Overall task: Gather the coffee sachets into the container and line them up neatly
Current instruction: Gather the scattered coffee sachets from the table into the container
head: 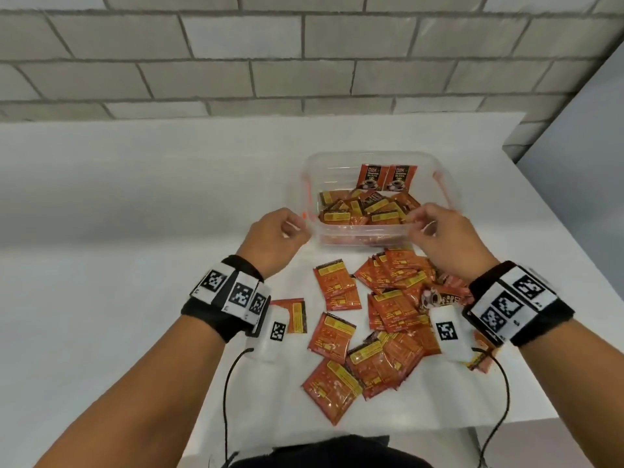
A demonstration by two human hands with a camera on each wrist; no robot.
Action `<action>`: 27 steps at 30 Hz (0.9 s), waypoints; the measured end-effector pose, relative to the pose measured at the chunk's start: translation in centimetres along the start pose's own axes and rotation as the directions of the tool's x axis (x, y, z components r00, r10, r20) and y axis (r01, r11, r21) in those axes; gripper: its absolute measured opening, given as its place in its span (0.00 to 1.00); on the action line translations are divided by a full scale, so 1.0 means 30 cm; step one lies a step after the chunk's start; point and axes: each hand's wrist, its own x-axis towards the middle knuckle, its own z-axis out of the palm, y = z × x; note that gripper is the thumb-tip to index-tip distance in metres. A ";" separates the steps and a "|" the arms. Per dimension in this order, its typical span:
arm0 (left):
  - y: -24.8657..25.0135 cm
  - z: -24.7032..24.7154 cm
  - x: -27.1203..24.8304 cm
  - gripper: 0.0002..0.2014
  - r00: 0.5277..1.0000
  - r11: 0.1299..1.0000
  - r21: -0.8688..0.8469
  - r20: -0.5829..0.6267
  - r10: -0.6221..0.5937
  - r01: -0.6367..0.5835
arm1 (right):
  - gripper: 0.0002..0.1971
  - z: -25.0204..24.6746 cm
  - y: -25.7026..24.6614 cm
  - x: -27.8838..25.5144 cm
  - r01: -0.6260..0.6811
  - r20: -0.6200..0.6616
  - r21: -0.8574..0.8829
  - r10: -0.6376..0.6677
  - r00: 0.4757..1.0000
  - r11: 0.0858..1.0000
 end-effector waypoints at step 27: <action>-0.155 0.090 -0.031 0.17 0.916 0.917 0.385 0.324 -0.235 0.099 | 0.39 0.127 0.099 -0.109 0.295 0.600 -0.470 0.056 0.798 0.832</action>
